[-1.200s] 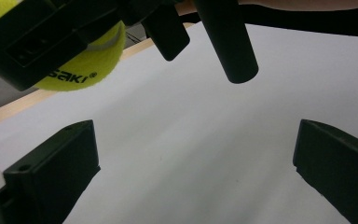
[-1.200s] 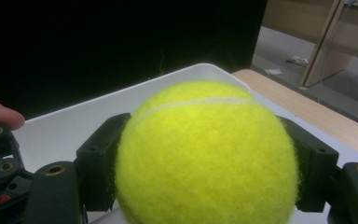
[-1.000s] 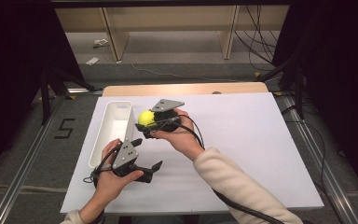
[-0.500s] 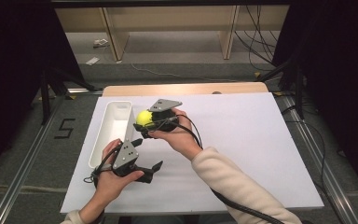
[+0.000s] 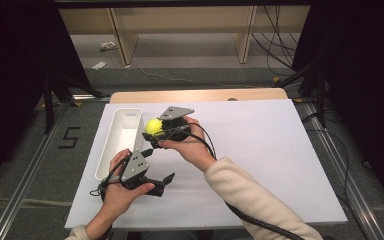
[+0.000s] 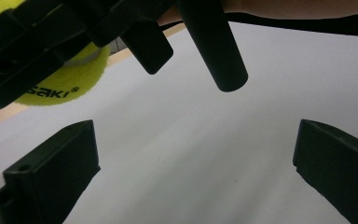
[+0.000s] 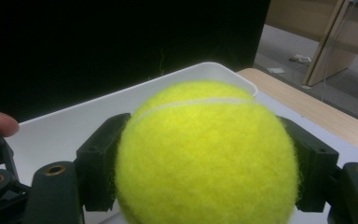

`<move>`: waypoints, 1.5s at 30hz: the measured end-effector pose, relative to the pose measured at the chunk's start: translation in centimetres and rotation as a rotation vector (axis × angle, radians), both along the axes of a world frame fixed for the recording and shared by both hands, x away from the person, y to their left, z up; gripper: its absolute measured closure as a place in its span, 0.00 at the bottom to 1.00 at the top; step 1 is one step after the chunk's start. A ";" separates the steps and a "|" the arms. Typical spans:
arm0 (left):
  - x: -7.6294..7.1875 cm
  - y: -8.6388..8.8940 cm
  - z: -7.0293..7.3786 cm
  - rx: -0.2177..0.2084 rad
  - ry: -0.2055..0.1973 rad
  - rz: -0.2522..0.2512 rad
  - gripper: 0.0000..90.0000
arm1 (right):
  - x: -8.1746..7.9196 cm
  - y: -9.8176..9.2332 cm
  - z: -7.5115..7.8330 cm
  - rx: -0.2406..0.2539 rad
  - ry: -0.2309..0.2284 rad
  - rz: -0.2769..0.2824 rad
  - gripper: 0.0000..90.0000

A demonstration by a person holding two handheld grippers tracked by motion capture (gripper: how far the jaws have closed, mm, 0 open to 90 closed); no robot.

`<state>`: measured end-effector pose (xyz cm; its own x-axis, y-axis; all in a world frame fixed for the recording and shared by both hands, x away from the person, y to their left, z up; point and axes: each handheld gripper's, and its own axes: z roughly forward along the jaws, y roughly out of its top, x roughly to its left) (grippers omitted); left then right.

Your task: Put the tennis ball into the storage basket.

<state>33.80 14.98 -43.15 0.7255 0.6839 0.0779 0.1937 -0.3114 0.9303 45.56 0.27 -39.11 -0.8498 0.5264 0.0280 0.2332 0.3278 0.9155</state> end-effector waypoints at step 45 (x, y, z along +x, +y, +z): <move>-0.1 -0.1 -0.1 -0.002 0.003 -0.006 0.00 | 0.1 1.0 0.5 -0.009 -0.004 0.015 0.30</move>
